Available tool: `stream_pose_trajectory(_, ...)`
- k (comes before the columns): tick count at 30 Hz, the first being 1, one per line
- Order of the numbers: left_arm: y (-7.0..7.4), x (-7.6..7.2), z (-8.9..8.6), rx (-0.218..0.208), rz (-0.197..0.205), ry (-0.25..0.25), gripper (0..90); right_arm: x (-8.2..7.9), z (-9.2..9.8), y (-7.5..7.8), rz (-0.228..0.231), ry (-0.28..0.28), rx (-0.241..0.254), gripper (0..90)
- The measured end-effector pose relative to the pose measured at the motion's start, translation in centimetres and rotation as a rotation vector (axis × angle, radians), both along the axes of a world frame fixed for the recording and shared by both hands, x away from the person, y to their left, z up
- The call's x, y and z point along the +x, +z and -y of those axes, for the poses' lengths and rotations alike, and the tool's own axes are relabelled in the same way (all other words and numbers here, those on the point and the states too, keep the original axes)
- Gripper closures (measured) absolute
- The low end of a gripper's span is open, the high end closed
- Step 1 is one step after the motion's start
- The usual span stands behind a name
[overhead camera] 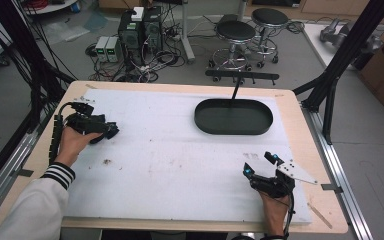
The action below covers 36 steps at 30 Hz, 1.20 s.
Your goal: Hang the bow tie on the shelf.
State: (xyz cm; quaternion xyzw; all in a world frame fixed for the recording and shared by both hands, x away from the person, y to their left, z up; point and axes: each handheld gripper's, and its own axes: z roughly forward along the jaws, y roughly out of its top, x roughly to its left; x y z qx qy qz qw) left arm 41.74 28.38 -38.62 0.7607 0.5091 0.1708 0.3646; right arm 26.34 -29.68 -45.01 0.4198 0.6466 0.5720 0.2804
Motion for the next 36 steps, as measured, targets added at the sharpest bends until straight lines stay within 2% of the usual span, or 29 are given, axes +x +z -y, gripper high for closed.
stream_pose_trajectory(1, -0.1, 0.1, 0.0, 0.009, -0.010, 0.011, 16.0, 0.0, 0.0, 0.0, -0.005, 0.000, 0.004, 8.1)
stream_pose_trajectory(2, -0.2, 0.3, -0.2, -0.001, -0.050, 0.020, 16.9, 0.0, 0.1, 0.0, 0.000, 0.000, 0.004, 8.1)
stream_pose_trajectory(3, -0.2, 0.3, -0.2, -0.001, -0.050, 0.020, 17.2, 0.0, 0.1, 0.0, 0.000, 0.000, 0.004, 8.1)
stream_pose_trajectory(5, -0.5, 0.8, -0.2, 0.027, -0.116, 0.030, 17.2, 0.0, 0.1, 0.0, -0.006, -0.001, 0.009, 8.1)
stream_pose_trajectory(6, -0.5, 0.9, -0.1, 0.032, -0.123, 0.033, 17.8, 0.0, 0.1, 0.0, -0.006, 0.000, 0.009, 8.1)
stream_pose_trajectory(11, -0.8, 1.3, 0.4, 0.044, -0.142, 0.030, 21.9, 0.0, 0.1, 0.0, -0.001, -0.001, 0.007, 8.1)
stream_pose_trajectory(13, -0.9, 1.5, 0.6, 0.070, -0.150, 0.030, 28.0, 0.0, 0.1, 0.0, 0.002, -0.001, 0.009, 8.1)
stream_pose_trajectory(15, -1.3, 1.7, 0.6, 0.088, -0.160, 0.046, 27.8, 0.0, 0.1, 0.0, 0.006, 0.001, 0.009, 8.1)
stream_pose_trajectory(17, -1.5, 1.8, 0.6, 0.106, -0.167, 0.049, 31.3, 0.0, 0.1, 0.0, 0.001, 0.002, 0.014, 8.1)
stream_pose_trajectory(20, -1.8, 1.9, 0.6, 0.114, -0.167, 0.043, 41.0, 0.0, 0.1, 0.0, -0.001, 0.001, 0.016, 8.1)
stream_pose_trajectory(21, -1.9, 2.0, 0.6, 0.118, -0.169, 0.039, 41.0, 0.0, 0.1, 0.0, -0.001, 0.001, 0.016, 8.1)
stream_pose_trajectory(23, -2.1, 2.1, 0.6, 0.143, -0.178, 0.054, 48.9, 0.0, 0.1, 0.0, 0.003, 0.000, 0.013, 8.1)
stream_pose_trajectory(24, -2.3, 2.2, 0.6, 0.153, -0.182, 0.067, 49.6, 0.0, 0.1, 0.0, 0.005, -0.001, 0.012, 8.1)
stream_pose_trajectory(28, -2.8, 2.3, 0.7, 0.186, -0.203, 0.052, 51.5, 0.0, 0.1, 0.0, 0.005, 0.000, 0.005, 8.1)
stream_pose_trajectory(31, -2.9, 2.3, 1.0, 0.190, -0.189, 0.051, 56.2, 0.0, 0.1, 0.0, 0.005, -0.001, 0.007, 8.1)
stream_pose_trajectory(33, -2.8, 2.3, 1.0, 0.192, -0.175, 0.050, 65.3, 0.0, 0.1, 0.0, 0.004, 0.000, 0.010, 8.1)
stream_pose_trajectory(36, -2.9, 2.4, 0.8, 0.197, -0.173, 0.054, 65.6, 0.0, 0.1, 0.0, 0.004, -0.001, 0.008, 8.1)
